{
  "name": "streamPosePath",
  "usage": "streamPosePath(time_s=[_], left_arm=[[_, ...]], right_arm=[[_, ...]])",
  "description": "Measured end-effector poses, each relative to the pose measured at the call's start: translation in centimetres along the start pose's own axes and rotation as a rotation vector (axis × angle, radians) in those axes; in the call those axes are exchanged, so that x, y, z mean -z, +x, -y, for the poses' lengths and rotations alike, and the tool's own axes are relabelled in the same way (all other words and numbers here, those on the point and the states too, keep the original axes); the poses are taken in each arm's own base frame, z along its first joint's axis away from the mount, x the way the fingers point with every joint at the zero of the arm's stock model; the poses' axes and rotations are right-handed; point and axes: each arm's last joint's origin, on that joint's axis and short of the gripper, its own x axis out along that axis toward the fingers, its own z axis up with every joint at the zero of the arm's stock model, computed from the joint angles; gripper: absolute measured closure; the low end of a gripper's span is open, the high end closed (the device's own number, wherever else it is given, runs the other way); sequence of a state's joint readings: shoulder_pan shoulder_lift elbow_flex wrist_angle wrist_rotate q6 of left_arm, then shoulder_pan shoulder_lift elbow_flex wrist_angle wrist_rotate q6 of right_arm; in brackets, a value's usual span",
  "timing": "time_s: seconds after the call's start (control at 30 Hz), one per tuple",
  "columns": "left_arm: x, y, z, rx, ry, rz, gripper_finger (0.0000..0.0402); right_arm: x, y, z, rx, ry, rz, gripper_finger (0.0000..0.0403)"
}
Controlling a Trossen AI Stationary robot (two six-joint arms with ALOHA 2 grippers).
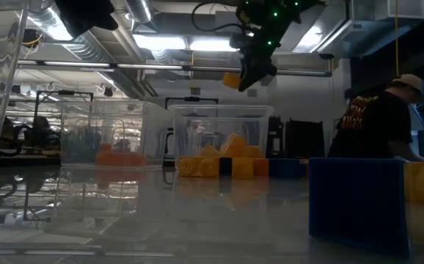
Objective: Sort blocks
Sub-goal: Put the yellow game piece into the top right transparent bin
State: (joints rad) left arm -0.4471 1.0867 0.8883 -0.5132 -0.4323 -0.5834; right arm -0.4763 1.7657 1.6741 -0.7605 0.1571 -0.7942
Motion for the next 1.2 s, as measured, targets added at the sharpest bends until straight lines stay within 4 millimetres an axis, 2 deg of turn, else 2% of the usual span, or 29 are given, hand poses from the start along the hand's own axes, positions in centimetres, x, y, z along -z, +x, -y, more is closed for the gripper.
streamPosePath(time_s=[0.17,0.37,0.57,0.83,1.2], left_arm=[[-1.2,1.2,0.3,0.022,0.022,0.091,0.0285],[-1.9,4.0,1.1,0.045,0.103,0.144,0.0285],[-2.1,6.9,2.4,0.191,0.177,0.168,0.0285],[-2.0,9.1,3.7,0.317,0.153,0.211,0.0285],[-1.9,10.0,3.1,0.288,0.165,0.189,0.0285]], right_arm=[[0.1,0.0,0.1,-0.010,0.000,0.011,0.0256],[0.0,0.0,0.1,-0.003,-0.002,0.010,0.0199],[0.0,0.0,0.1,-0.003,-0.001,0.009,0.0161],[0.3,0.0,-0.2,-0.029,0.000,-0.017,0.0155],[1.3,-0.3,-1.7,-0.233,-0.018,-0.078,0.0155]])
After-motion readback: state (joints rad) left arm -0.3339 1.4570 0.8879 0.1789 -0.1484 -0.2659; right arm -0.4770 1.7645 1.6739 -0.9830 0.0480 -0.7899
